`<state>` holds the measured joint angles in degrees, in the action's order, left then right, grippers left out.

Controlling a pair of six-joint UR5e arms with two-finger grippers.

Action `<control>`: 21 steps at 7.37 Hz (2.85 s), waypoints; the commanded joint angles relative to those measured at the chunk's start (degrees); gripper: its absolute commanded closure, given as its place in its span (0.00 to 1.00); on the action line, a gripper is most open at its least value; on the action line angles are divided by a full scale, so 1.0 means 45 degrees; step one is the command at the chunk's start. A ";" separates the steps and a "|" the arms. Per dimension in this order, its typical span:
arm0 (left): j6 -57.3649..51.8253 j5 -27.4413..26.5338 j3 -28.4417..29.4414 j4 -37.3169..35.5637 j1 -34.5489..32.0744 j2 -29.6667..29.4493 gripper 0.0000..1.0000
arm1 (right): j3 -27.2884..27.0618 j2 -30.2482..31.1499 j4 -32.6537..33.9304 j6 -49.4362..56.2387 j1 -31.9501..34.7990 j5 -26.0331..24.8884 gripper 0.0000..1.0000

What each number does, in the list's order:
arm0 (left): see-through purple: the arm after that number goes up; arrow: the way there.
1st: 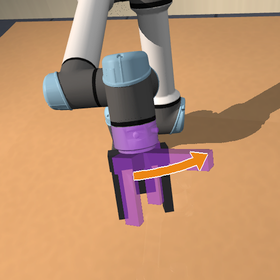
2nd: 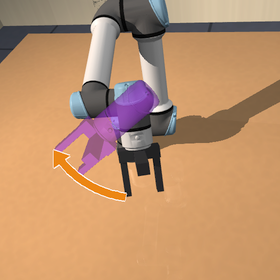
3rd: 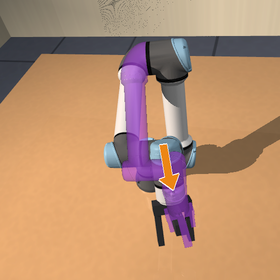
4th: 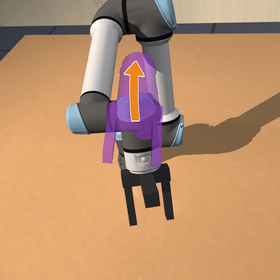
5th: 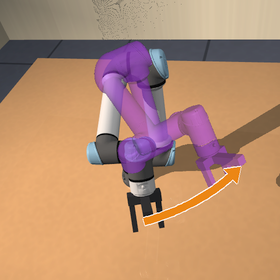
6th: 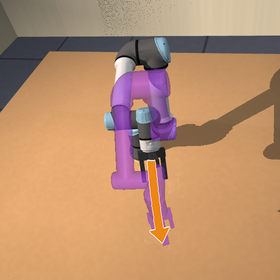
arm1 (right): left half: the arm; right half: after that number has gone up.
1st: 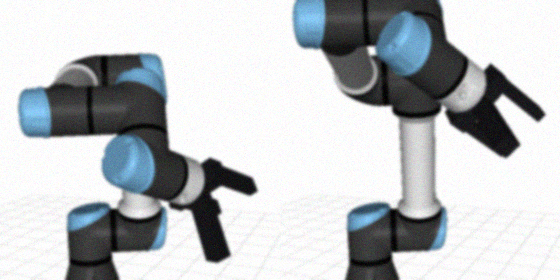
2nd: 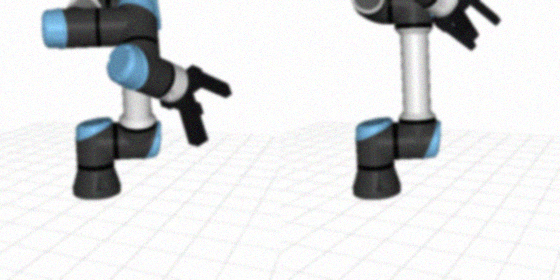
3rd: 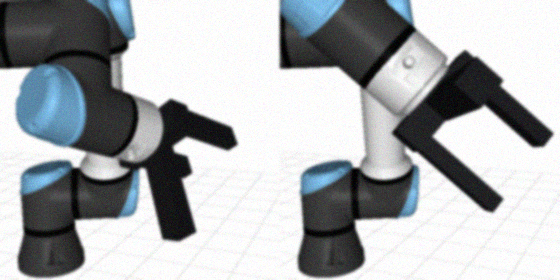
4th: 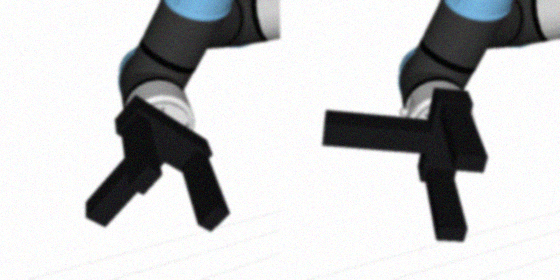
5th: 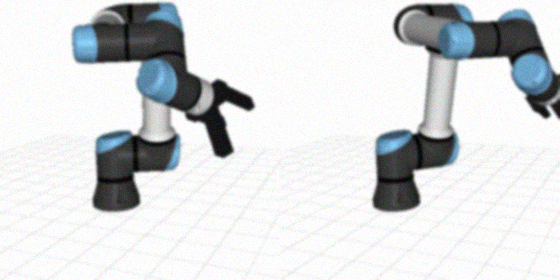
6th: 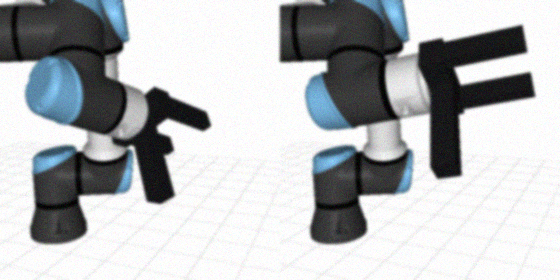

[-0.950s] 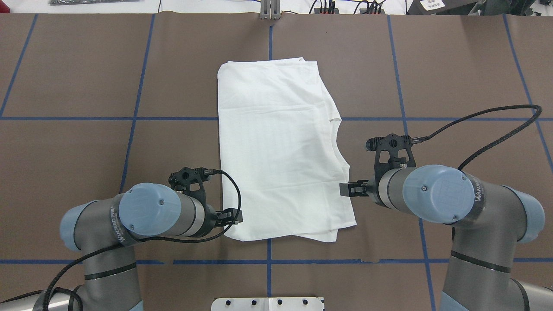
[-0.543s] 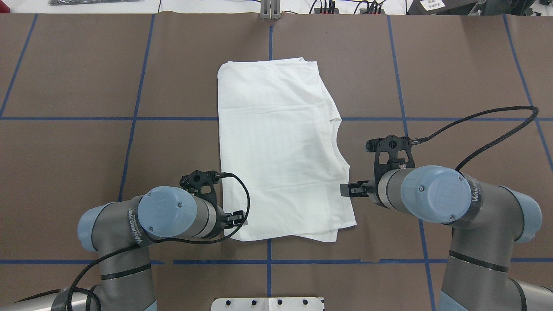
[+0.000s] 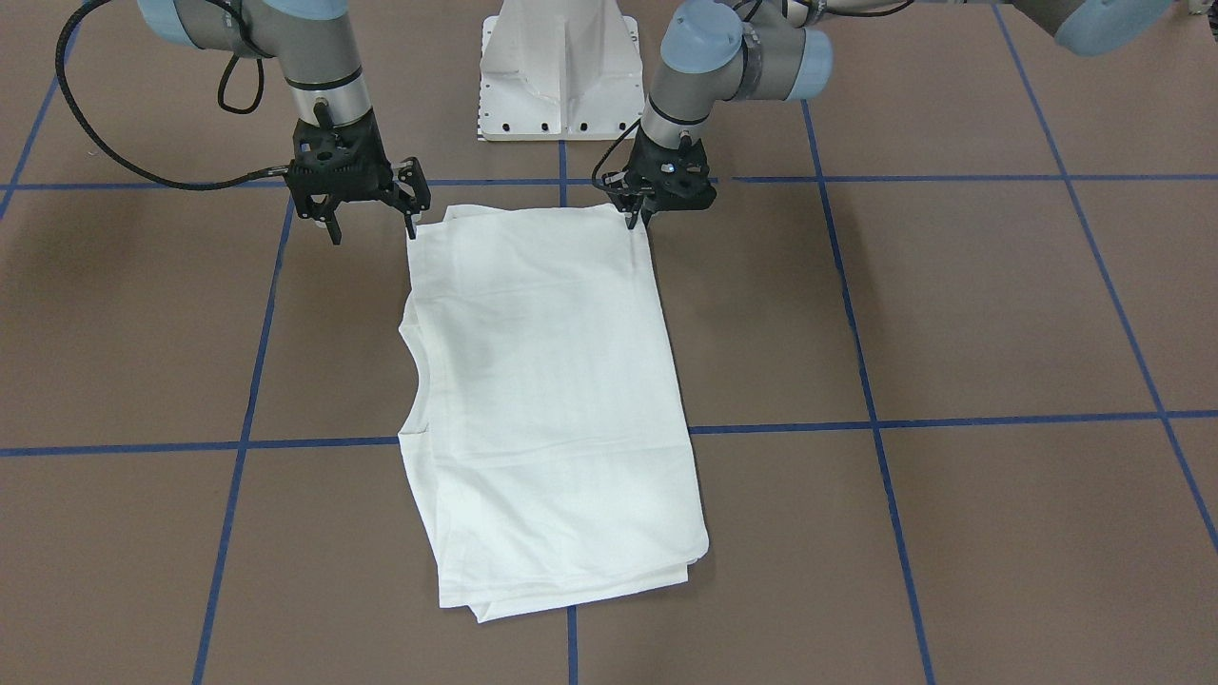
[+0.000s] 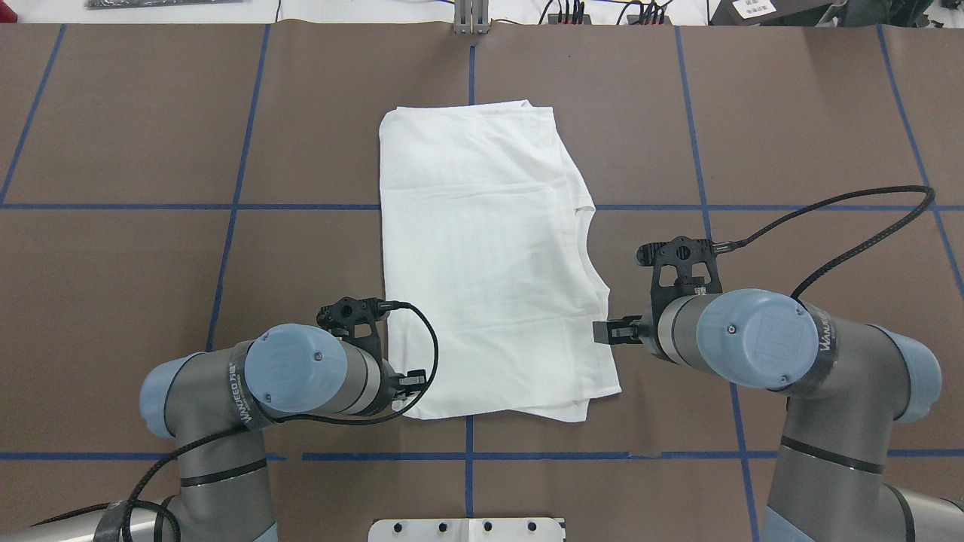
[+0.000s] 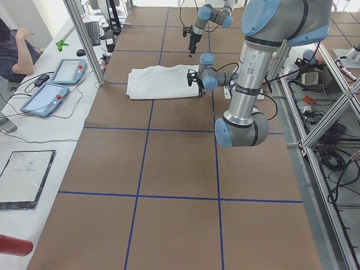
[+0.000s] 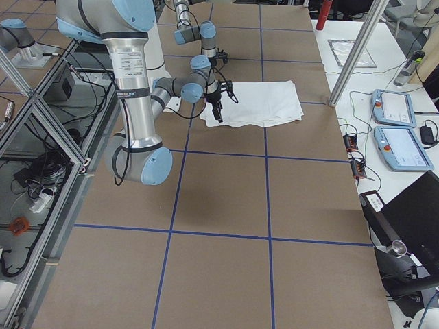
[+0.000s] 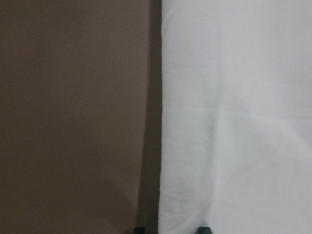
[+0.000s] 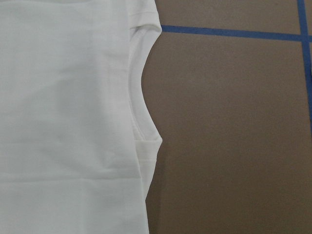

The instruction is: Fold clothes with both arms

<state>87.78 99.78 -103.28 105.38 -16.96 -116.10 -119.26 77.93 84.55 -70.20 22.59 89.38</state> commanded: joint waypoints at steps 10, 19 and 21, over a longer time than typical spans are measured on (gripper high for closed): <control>0.0004 0.0035 -0.0506 -0.0058 -0.0078 0.0038 1.00 | 0.1638 -0.1537 0.0234 -1.1658 -0.1777 0.0645 0.15; 0.0005 0.0035 -0.0506 -0.0058 -0.0059 0.0038 1.00 | 0.2264 -0.2416 0.1406 -1.3266 -0.2130 0.0333 0.24; 0.0004 0.0035 -0.0506 -0.0058 -0.0059 0.0038 1.00 | 0.2361 -0.2436 0.1406 -1.3266 -0.2150 0.0332 0.24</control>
<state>87.81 99.96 -105.56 105.12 -17.23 -115.92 -109.03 67.05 90.89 -129.86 12.98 90.94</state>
